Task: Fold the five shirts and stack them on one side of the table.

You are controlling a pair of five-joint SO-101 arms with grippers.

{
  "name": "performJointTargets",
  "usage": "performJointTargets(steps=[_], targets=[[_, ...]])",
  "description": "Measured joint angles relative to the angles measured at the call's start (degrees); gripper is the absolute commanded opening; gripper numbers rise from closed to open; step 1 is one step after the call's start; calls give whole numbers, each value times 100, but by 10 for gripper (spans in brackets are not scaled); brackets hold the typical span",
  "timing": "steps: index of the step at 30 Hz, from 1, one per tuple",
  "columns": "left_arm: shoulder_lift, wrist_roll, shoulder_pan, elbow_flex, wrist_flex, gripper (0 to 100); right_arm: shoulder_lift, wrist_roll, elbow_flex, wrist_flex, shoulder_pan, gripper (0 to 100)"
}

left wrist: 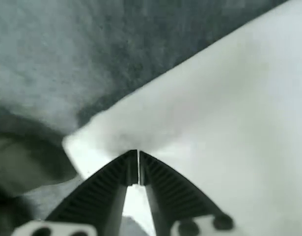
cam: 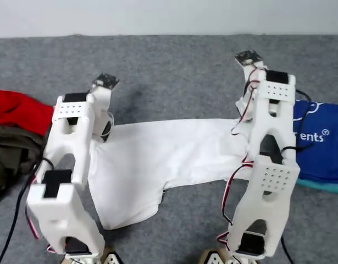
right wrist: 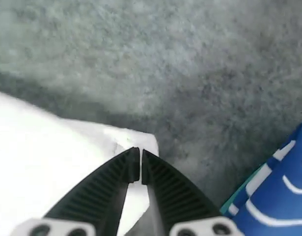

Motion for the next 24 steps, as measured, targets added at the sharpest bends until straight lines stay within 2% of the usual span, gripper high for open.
performJointTargets(steps=[8,12,18,24], targets=[[-1486,0,-70,0,738,14,-440,9,-176,1591,-642,12],[-1925,0,-343,0,1213,14,-607,-448,-79,1626,-677,13],[-2356,-352,-791,0,1785,14,-1152,-589,1266,1626,-695,13],[-2655,-519,-1231,0,2145,14,-1240,-598,2497,1222,-193,13]])
